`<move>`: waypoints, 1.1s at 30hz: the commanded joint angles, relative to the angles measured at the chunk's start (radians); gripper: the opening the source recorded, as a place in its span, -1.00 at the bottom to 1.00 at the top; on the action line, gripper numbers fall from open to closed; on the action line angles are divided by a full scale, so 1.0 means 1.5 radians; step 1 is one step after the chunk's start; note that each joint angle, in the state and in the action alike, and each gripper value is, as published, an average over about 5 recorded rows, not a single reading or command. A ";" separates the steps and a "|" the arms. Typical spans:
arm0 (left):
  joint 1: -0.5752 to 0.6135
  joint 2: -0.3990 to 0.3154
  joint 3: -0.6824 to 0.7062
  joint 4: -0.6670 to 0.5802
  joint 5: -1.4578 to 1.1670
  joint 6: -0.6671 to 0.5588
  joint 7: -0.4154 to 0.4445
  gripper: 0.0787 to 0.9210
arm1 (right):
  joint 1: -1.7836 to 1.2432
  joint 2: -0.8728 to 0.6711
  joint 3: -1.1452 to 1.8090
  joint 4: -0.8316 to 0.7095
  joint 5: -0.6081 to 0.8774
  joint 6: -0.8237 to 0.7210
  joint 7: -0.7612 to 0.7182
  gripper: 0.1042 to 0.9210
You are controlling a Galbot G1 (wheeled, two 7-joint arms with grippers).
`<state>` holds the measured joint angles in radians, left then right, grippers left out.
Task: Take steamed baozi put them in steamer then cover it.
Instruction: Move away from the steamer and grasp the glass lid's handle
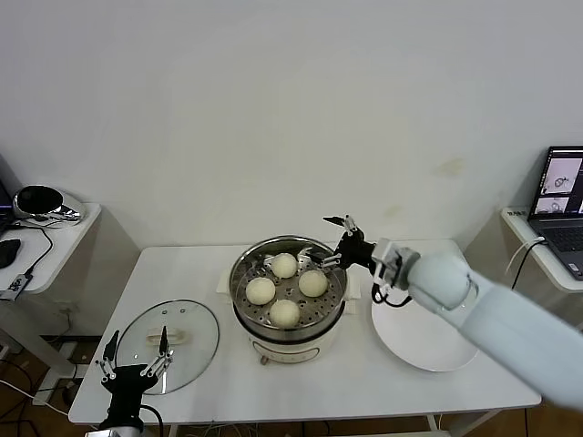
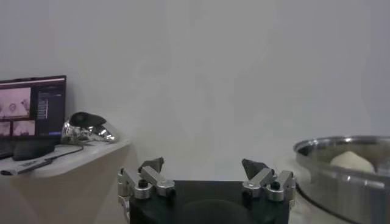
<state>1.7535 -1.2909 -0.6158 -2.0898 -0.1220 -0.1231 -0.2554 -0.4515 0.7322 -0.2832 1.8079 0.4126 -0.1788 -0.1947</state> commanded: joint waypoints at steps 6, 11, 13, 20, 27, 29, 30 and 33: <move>-0.008 0.072 -0.091 0.128 0.524 0.081 0.021 0.77 | -0.705 0.366 0.806 0.074 -0.156 0.220 0.006 0.76; -0.020 0.115 -0.101 0.186 0.704 0.035 0.046 0.77 | -0.737 0.397 0.855 0.088 -0.153 0.210 0.022 0.76; -0.035 0.125 -0.092 0.210 0.765 0.016 0.045 0.77 | -0.745 0.402 0.870 0.089 -0.150 0.204 0.030 0.76; -0.119 0.153 -0.034 0.281 0.838 -0.005 0.057 0.77 | -0.765 0.418 0.891 0.095 -0.147 0.196 0.042 0.76; -0.192 0.179 -0.004 0.350 0.836 -0.007 0.063 0.77 | -0.776 0.432 0.895 0.115 -0.149 0.189 0.045 0.76; -0.210 0.183 0.001 0.367 0.836 -0.010 0.061 0.77 | -0.779 0.434 0.899 0.120 -0.148 0.188 0.045 0.76; -0.217 0.184 0.003 0.373 0.835 -0.011 0.061 0.77 | -0.780 0.435 0.900 0.121 -0.149 0.188 0.045 0.76; -0.239 0.187 0.010 0.386 0.835 -0.012 0.061 0.77 | -0.782 0.442 0.901 0.122 -0.152 0.189 0.046 0.76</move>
<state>1.5359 -1.0517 -0.6409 -1.6512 1.0094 -0.1267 -0.1750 -1.5769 1.3424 1.0075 1.9676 0.1986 0.0922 -0.1334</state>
